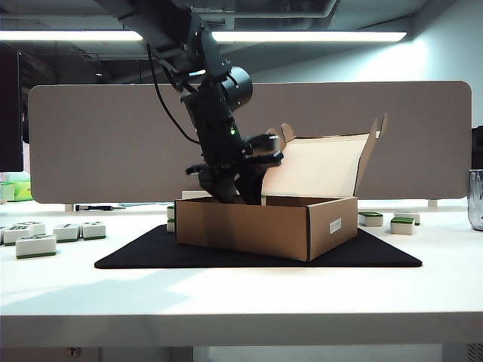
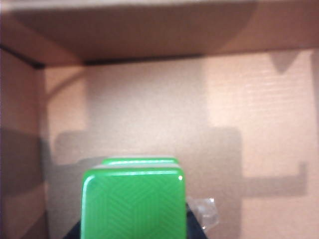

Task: Pick up four mahjong tiles and put them into the paper box.

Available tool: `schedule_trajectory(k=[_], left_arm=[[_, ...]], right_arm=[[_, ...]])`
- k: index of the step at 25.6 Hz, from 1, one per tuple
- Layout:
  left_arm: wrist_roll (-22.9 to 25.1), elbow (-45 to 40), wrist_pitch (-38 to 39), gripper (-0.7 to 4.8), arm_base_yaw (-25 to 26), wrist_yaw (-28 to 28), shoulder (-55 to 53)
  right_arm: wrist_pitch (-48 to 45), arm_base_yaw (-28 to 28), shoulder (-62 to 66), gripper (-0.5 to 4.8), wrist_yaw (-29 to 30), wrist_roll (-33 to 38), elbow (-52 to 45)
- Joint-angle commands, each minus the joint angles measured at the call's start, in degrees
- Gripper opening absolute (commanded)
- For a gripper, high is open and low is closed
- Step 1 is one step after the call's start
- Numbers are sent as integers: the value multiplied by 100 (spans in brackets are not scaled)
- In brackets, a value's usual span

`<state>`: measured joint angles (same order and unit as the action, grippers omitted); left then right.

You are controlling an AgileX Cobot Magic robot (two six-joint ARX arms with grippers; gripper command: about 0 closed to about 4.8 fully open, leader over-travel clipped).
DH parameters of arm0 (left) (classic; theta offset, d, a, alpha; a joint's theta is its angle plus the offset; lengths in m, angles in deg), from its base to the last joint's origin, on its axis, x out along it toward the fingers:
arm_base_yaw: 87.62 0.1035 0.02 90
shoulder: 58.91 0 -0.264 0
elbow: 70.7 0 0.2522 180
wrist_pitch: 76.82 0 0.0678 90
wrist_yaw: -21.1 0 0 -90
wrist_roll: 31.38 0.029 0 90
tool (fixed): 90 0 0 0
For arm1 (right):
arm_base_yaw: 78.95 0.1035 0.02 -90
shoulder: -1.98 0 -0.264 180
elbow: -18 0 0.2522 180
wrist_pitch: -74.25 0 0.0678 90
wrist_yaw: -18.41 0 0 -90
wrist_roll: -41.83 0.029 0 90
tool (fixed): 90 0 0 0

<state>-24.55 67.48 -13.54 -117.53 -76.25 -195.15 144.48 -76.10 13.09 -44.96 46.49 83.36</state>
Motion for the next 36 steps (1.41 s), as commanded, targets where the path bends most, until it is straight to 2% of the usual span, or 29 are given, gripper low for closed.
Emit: schedule_trajectory(k=[1, 10, 14, 20, 23, 36], left_arm=[[20, 26, -83, 127, -9, -17, -55], [20, 26, -2, 137, -11, 24, -164], [20, 26, 116, 215, -11, 24, -164], [20, 39, 170, 235, -11, 26, -146], [15, 39, 262, 321, -11, 17, -52], [4, 39, 382, 318, -168, 44, 787]], right_arm=[[-52, 2, 11, -1, 7, -4, 9], [-52, 2, 11, -1, 7, -4, 9], [-52, 2, 11, -1, 7, -4, 9], [-52, 2, 11, -1, 7, -4, 9], [-52, 2, 11, -1, 7, -4, 9], [-50, 2, 11, -1, 7, -4, 9]])
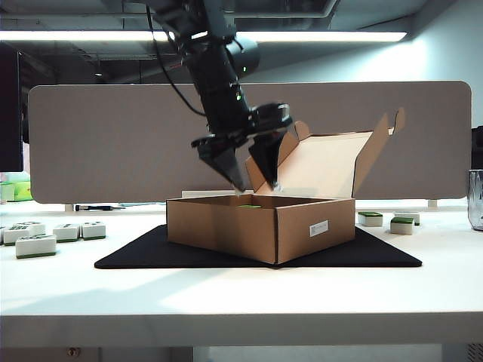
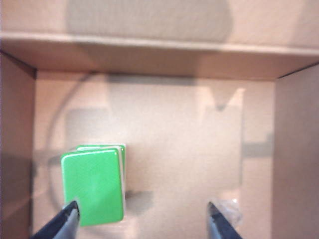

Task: Pick up four mahjong tiles and put them into the paper box.

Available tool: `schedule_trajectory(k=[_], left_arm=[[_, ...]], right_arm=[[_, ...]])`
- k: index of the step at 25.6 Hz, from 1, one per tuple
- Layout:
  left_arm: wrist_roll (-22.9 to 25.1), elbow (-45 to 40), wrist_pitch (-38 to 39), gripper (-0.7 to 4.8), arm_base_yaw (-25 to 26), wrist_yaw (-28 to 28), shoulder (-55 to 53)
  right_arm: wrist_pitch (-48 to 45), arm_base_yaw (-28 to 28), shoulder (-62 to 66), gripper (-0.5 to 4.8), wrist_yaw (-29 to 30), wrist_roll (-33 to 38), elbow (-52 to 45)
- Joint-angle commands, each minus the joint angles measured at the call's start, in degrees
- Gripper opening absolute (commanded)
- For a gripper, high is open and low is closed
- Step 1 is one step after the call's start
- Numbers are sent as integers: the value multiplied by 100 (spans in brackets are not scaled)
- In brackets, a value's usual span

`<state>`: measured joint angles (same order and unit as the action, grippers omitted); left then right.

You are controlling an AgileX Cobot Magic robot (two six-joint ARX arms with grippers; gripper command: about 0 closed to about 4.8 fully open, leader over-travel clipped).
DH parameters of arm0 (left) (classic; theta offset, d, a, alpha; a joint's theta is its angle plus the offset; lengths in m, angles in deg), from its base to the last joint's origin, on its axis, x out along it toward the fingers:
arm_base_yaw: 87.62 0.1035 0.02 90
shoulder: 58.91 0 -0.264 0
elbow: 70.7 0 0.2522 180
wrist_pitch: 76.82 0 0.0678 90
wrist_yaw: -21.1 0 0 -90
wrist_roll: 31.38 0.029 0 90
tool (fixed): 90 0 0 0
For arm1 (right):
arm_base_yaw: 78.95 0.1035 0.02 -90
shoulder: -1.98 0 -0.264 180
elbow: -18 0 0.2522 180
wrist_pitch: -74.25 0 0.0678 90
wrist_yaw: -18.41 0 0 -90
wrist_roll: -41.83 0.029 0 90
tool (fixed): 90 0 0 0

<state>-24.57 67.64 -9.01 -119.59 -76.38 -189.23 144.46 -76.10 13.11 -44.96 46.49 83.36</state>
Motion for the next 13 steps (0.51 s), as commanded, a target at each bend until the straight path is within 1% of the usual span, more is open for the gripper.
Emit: schedule_trajectory(k=[1, 2, 4, 6, 10, 13], left_arm=[[7, 24, -105, 318, 81, 297, 299], [13, 24, -116, 318, 111, 522, 361], [24, 24, -149, 318, 254, 1193, 466], [22, 24, -127, 318, 369, 1290, 470], [2, 22, -83, 318, 750, 1266, 461], [0, 20, -107, 318, 885, 1261, 457]], right_arm=[[-48, 2, 9, -1, 7, -4, 9], [-48, 2, 9, -1, 7, -4, 9], [-42, 2, 9, -1, 7, -4, 9], [-13, 2, 9, -1, 7, -4, 9], [122, 2, 9, -1, 7, -4, 9], [116, 2, 9, -1, 9, -4, 9]])
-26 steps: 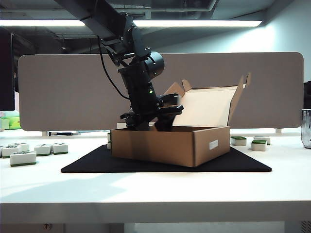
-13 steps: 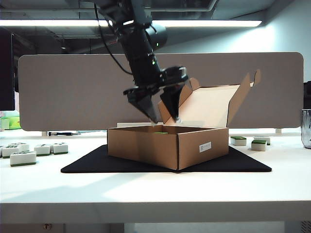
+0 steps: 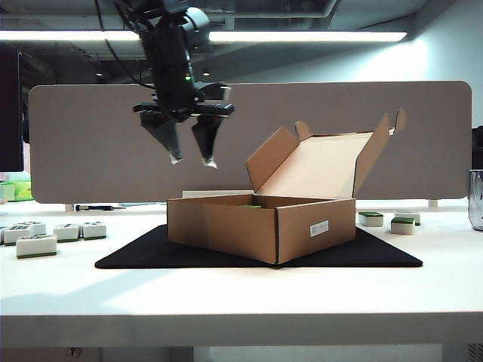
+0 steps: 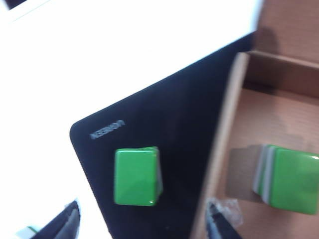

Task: Pick up four mahjong tiles and put them into the paper box.

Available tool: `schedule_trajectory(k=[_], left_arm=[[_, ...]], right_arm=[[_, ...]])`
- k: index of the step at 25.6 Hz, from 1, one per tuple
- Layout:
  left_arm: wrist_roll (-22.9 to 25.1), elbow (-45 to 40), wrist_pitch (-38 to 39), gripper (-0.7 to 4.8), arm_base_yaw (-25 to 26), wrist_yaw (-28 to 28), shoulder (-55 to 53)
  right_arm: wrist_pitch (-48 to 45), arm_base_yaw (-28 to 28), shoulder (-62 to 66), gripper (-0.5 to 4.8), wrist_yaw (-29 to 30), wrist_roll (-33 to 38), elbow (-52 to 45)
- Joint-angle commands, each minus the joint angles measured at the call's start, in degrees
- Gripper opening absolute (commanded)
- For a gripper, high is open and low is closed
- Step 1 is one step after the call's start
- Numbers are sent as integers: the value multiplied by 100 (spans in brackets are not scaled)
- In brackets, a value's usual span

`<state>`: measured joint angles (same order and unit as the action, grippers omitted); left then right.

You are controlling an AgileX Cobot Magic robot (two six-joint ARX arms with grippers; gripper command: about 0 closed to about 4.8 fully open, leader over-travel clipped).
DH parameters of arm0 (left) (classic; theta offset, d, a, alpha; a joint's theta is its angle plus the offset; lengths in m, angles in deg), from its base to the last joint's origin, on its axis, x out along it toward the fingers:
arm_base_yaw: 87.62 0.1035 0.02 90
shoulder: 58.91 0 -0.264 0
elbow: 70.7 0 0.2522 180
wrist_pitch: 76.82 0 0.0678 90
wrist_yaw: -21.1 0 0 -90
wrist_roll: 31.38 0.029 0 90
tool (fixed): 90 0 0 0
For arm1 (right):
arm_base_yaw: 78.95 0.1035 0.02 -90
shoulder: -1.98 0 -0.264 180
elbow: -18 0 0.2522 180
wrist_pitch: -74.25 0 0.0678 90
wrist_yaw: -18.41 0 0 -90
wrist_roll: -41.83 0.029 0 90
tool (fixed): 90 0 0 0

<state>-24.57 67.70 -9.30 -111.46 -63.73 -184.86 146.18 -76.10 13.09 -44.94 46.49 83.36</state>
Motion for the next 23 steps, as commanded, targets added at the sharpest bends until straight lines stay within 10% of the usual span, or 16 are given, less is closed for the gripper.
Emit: schedule_trajectory(k=[1, 23], left_arm=[[0, 13, -83, 318, 114, -11, 11], [2, -4, -487, 306, 323, -282, -1019]], right_arm=[[-57, 2, 11, -1, 13, -4, 9], [-140, 2, 9, -1, 31, -2, 9]])
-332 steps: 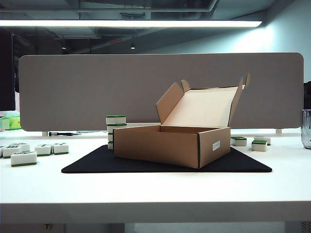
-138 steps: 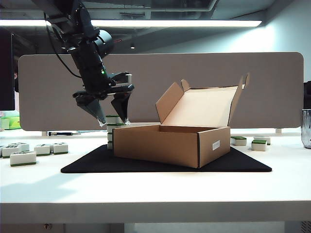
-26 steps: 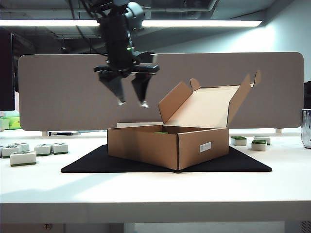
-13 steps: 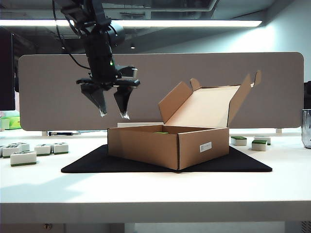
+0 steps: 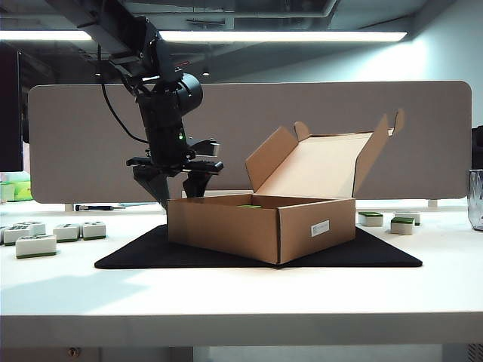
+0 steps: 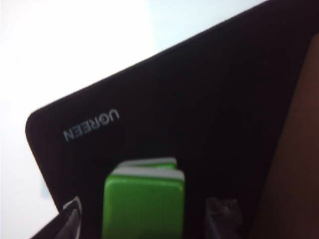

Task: Pick up four mahjong tiles and put them into the paper box.

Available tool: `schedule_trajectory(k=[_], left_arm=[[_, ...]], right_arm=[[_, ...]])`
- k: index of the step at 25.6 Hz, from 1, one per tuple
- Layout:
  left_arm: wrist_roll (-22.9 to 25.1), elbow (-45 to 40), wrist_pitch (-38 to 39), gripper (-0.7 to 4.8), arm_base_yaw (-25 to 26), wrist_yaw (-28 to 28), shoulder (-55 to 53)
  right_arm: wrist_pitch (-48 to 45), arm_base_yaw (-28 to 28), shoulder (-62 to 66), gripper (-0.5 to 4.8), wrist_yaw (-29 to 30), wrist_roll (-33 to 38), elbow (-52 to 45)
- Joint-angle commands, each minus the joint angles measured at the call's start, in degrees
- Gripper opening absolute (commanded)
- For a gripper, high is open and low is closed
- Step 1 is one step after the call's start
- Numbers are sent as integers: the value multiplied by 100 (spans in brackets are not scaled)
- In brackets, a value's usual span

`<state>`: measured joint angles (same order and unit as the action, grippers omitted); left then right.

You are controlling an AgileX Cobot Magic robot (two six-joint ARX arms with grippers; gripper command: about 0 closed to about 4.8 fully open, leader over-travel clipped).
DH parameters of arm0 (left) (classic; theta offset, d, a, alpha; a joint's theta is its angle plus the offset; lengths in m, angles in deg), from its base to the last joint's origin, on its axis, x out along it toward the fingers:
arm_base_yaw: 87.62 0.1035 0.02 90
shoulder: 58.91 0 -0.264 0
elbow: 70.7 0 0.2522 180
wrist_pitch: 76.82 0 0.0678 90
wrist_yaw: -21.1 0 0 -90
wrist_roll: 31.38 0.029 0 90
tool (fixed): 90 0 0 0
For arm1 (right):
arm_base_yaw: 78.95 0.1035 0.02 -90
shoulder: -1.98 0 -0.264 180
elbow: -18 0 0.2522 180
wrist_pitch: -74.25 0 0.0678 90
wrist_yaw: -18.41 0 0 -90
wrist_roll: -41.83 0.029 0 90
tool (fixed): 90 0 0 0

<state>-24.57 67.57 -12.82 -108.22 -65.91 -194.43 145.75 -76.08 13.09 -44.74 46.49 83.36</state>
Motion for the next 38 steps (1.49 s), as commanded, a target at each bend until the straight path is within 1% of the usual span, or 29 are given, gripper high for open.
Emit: schedule_trajectory(k=[1, 7, 8, 9, 11, 13, 15, 21, 30, 33, 35, 37, 38], left_arm=[[0, 9, -131, 305, 0, -63, -74], [-2, 4, -138, 297, 22, -68, -227], [-2, 4, -131, 263, 22, -68, -236], [-2, 4, -127, 213, 22, -68, -236], [-2, 4, -127, 176, 22, -76, -236], [-2, 4, -98, 171, 22, -85, -236], [0, 4, -66, 115, 24, -83, -236], [0, 42, 2, 114, 22, -85, -175], [-2, 70, 7, 115, -22, -149, 332], [-46, 70, -22, 115, -170, -588, 660], [-321, 70, -94, 115, -402, -929, 907], [-326, 70, -175, 115, -581, -1078, 964], [-319, 70, -201, 115, -807, -1082, 966]], right_arm=[[-96, 0, 11, -1, 11, -2, 9], [-98, 0, 9, -1, 7, -2, 9], [-98, 0, 11, -1, 7, -2, 9], [-98, 0, 11, -1, 7, -2, 9], [-98, 0, 11, -1, 7, -2, 9], [-98, 0, 11, -1, 7, -2, 9], [-98, 0, 11, -1, 7, -2, 9], [-96, 0, 9, -1, 7, -2, 9], [-96, 0, 9, -1, 7, -4, 9], [-96, 0, 9, -1, 7, -4, 9], [-101, 0, 11, -1, 2, -15, 9], [-107, 0, 11, -1, -17, -26, 9], [-114, 0, 11, -1, -17, -26, 9]])
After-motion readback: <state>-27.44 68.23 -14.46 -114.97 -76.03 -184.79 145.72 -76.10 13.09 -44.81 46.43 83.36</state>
